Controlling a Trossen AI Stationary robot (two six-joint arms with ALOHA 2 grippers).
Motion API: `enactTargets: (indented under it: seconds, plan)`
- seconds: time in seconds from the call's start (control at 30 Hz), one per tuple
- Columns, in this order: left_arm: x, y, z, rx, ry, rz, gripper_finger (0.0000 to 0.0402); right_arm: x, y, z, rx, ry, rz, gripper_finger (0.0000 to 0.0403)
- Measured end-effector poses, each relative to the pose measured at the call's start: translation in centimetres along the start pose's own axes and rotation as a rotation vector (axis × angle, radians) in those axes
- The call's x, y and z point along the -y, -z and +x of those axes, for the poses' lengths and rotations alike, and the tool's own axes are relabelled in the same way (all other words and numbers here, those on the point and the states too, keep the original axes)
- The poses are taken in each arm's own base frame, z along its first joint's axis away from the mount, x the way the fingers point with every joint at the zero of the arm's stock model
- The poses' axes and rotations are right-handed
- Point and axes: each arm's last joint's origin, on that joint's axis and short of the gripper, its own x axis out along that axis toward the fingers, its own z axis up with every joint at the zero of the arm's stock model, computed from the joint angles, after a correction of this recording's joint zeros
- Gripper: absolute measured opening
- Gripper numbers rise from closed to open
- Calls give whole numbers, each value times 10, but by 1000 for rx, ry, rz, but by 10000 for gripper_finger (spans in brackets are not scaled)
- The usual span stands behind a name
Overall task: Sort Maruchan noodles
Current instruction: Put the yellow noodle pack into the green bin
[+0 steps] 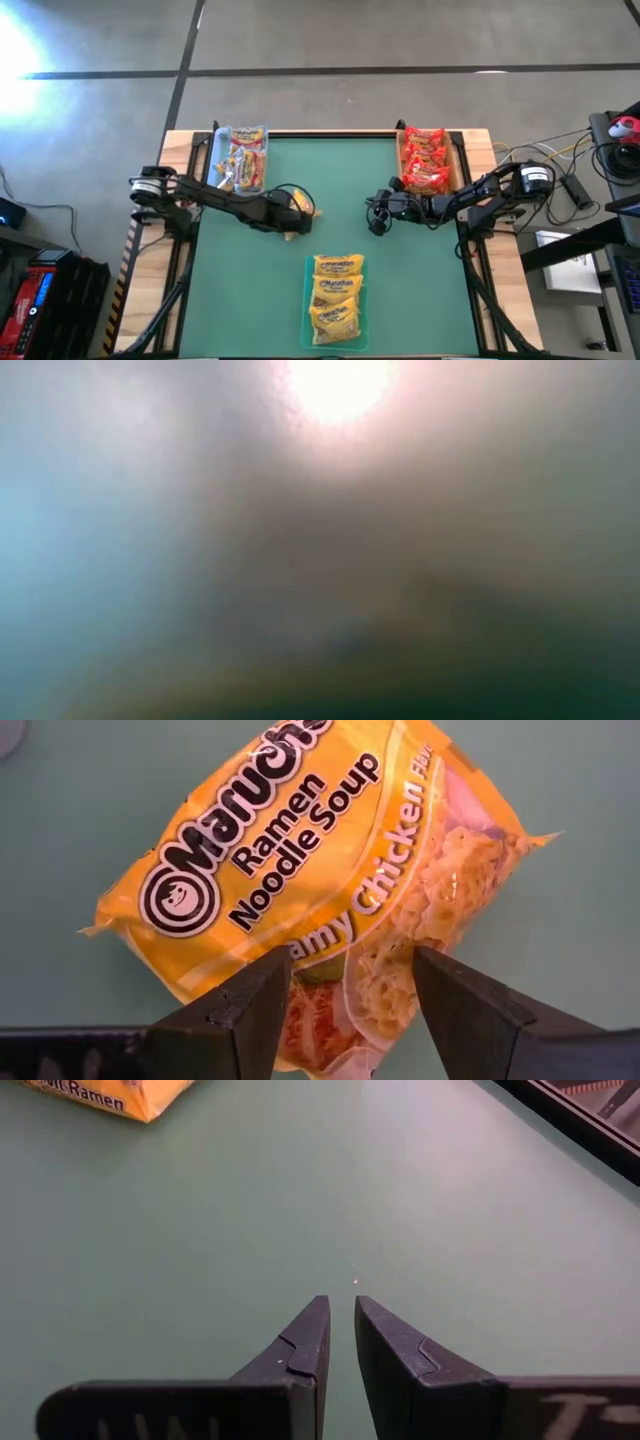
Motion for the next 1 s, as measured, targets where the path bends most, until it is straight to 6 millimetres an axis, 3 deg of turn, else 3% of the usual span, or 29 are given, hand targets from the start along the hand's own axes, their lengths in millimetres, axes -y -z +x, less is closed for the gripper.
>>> enactTargets:
  seconds: [0.13,0.43,0.63,1.0]
  plan:
    - [0,1,7,45,-32,124,199,0,0,0,0,0,0,43]
    - [4,-7,17,92,-46,689,199,0,0,0,0,0,0,43]
    - [10,-15,21,94,19,1007,199,0,0,0,0,0,0,43]
    - [31,-20,15,281,168,1540,199,0,0,0,0,0,0,43]
